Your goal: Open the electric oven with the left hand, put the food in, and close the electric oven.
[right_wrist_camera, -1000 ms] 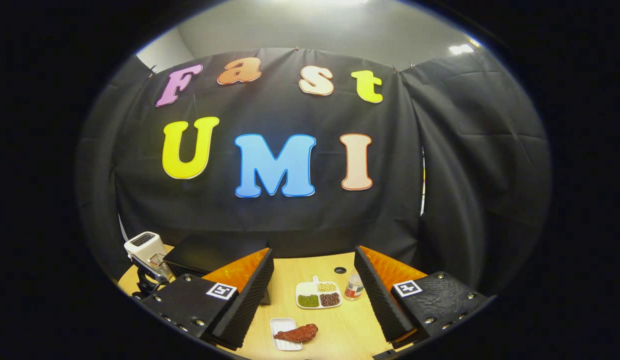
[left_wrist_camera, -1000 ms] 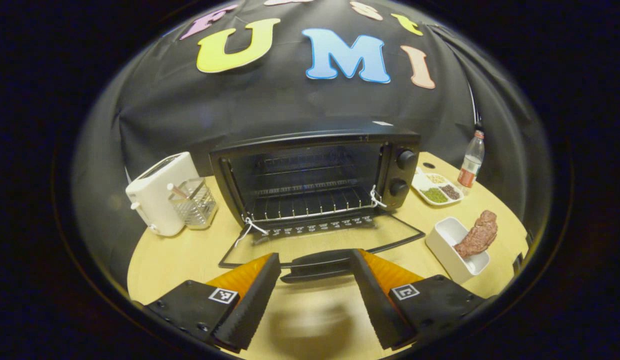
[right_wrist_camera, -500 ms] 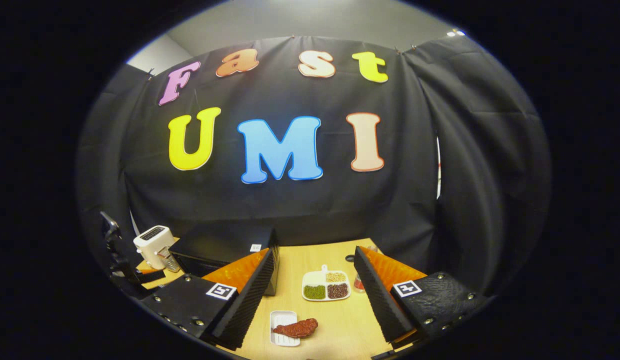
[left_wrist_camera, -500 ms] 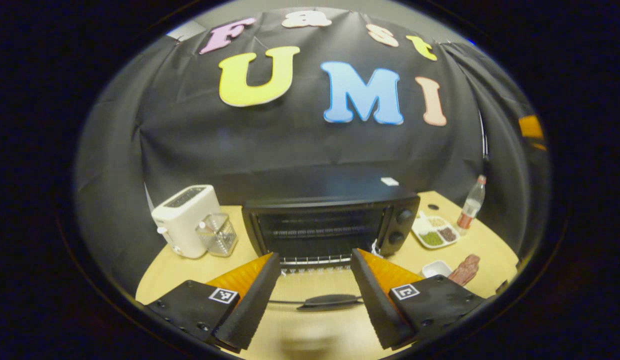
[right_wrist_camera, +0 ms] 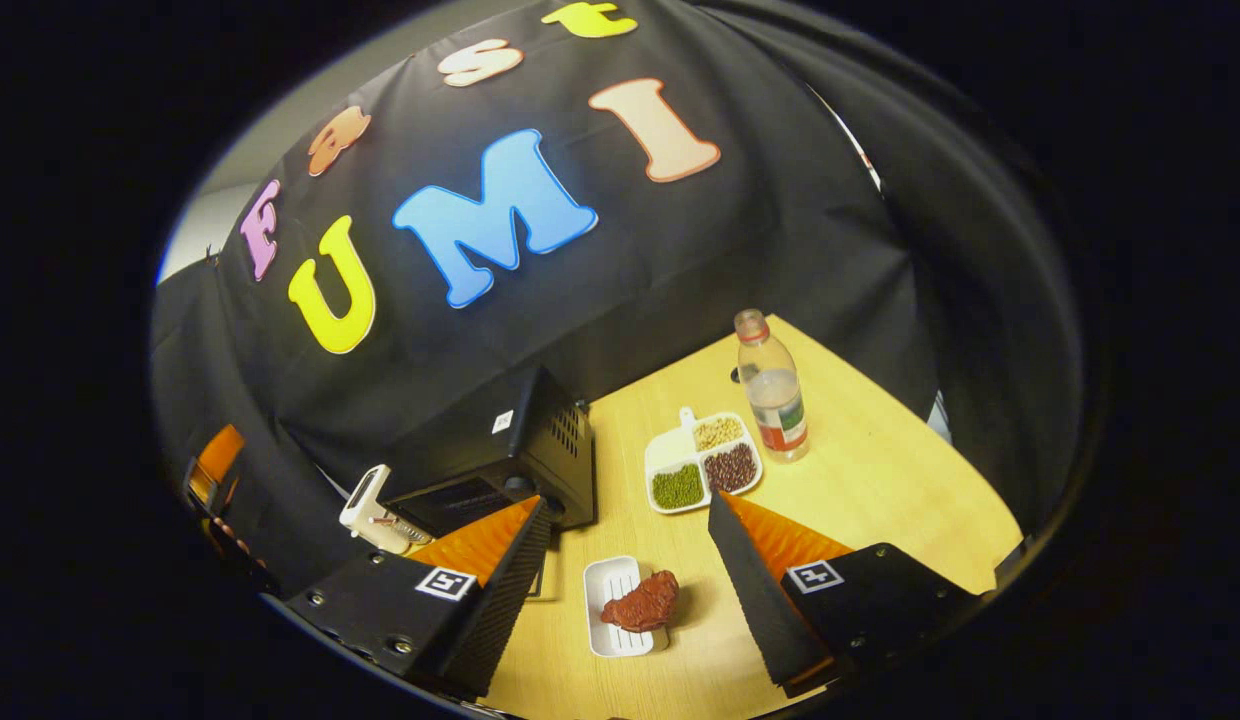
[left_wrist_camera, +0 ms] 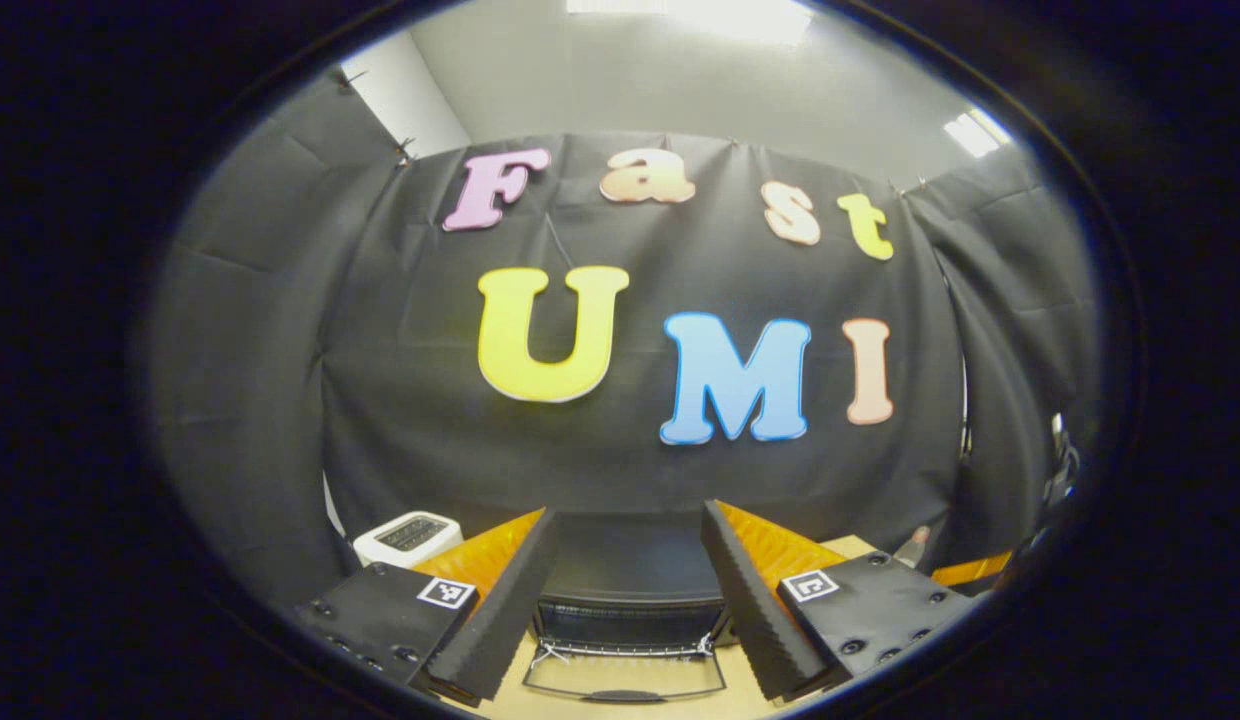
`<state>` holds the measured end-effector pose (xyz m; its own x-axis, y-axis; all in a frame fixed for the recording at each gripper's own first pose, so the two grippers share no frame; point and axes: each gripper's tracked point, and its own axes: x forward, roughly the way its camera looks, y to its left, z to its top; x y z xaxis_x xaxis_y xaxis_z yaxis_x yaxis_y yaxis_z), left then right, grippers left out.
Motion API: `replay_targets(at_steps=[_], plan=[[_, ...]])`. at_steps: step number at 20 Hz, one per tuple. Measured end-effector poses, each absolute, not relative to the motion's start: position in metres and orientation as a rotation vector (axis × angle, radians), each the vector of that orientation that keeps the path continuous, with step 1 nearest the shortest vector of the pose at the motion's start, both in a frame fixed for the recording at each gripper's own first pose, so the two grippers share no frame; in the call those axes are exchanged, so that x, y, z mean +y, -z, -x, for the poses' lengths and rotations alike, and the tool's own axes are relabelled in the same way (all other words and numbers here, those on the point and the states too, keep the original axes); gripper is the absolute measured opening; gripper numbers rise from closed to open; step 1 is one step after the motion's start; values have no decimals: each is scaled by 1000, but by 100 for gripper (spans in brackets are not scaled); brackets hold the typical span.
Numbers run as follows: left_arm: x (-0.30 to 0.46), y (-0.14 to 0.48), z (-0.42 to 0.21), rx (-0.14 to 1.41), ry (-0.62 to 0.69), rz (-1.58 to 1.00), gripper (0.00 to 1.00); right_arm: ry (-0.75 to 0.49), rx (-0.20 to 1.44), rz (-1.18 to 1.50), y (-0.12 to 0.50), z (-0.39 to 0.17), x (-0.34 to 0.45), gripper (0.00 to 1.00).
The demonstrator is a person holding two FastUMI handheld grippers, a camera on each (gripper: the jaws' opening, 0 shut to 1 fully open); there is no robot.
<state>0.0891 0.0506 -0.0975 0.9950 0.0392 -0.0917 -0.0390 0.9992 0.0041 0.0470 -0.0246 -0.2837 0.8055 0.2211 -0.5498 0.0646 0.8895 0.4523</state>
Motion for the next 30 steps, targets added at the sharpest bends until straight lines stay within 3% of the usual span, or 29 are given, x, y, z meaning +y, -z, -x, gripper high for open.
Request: replay_targets(at_steps=[7, 13, 18, 20, 24, 25, 26, 30], plan=[[44, 40, -75, 31, -58, -11, 100, -149, 864, -565, 390, -17, -13, 97], [46, 31, -61, 40, -105, -24, 100, -192, 967, -715, 437, -12, 13, 95], [46, 43, -57, 72, -147, -39, 100, -236, 1008, -746, 445, -14, 26, 68], [44, 47, -54, 83, -153, -35, 100, -239, 1032, -779, 449, -15, 33, 25], [45, 52, -53, 90, -157, -27, 100, -246, 1015, -837, 434, -18, 29, 8], [44, 53, -55, 90, -150, -24, 100, -246, 1014, -841, 431, -18, 28, 8], [45, 51, -57, 85, -147, -25, 90, -254, 1008, -840, 428, -18, 30, 8], [45, 42, -68, 62, -111, 1, 96, -274, 957, -913, 397, -22, 31, 8]])
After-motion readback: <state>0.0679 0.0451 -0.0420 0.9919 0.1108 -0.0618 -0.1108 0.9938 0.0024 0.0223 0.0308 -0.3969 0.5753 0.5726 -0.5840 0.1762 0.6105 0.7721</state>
